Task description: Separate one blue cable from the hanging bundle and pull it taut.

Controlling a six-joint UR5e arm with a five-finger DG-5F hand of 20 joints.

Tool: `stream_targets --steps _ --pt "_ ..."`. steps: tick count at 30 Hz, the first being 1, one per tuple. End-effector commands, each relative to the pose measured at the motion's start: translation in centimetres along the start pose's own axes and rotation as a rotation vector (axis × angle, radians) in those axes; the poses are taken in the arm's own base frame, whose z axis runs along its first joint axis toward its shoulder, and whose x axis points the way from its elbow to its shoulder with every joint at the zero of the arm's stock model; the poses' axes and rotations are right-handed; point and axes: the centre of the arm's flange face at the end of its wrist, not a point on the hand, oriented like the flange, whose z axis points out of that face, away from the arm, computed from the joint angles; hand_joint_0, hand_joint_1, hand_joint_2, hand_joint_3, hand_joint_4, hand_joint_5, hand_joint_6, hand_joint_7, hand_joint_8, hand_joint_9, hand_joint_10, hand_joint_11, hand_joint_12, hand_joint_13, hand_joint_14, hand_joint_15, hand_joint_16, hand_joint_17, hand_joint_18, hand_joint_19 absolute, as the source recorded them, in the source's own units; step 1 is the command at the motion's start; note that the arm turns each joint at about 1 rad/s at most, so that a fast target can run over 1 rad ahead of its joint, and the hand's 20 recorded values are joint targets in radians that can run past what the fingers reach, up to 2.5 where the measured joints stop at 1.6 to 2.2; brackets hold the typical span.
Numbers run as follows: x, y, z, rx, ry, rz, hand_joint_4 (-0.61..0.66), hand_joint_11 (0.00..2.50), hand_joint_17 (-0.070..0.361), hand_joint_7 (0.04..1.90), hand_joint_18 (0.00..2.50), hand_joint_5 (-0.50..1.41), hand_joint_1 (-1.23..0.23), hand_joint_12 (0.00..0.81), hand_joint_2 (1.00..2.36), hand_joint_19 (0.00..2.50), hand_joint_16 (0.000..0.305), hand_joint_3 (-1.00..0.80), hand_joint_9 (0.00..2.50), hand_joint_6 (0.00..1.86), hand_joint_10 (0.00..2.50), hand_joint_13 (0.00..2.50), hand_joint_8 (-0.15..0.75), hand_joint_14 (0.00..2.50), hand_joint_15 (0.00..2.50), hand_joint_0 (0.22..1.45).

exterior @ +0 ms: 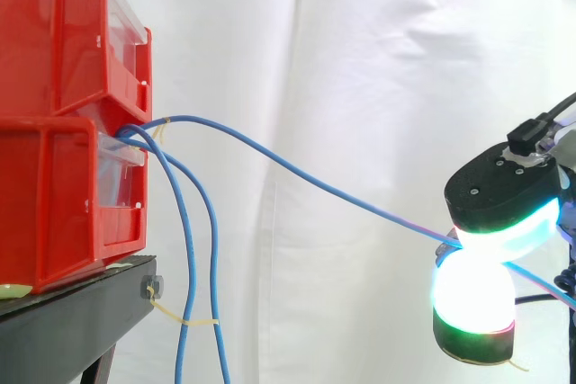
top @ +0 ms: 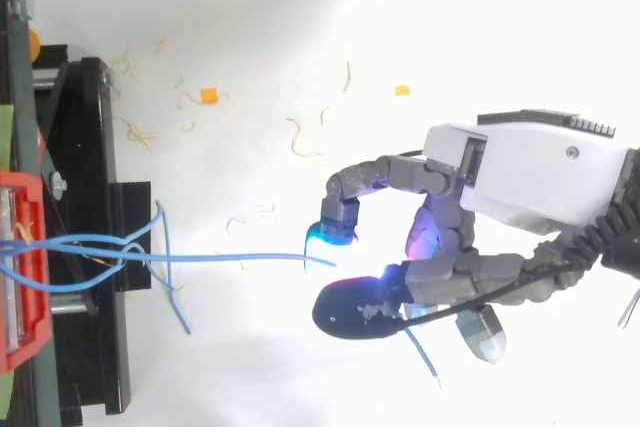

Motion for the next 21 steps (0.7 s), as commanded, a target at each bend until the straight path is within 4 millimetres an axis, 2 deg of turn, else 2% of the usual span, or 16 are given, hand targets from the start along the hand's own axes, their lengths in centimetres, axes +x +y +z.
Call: stream_targets --steps 1,6,15,21 --pt "-0.3 -0.1 0.0 0.003 -0.004 -0.001 0.17 0.43 0.104 1.06 0.93 0.13 -0.75 0.263 1.01 0.58 0.046 -0.03 2.01 0.51 0.02 1.32 0.156 0.02 0.53 0.71" --pt "-0.5 0.1 0.1 0.001 -0.006 0.003 0.18 0.43 0.104 1.06 0.93 0.12 -0.75 0.262 1.01 0.58 0.046 -0.03 2.01 0.51 0.02 1.32 0.156 0.02 0.54 0.71" --pt "-1.7 2.1 -0.4 -0.007 -0.016 0.011 0.18 0.43 0.104 1.06 0.92 0.12 -0.75 0.265 1.01 0.58 0.046 -0.04 2.0 0.51 0.02 1.32 0.156 0.02 0.53 0.71" --pt "-2.2 2.0 -0.7 0.015 -0.02 0.001 0.18 0.44 0.104 1.06 0.92 0.12 -0.75 0.259 1.01 0.58 0.046 -0.04 2.0 0.51 0.02 1.31 0.158 0.02 0.54 0.71"
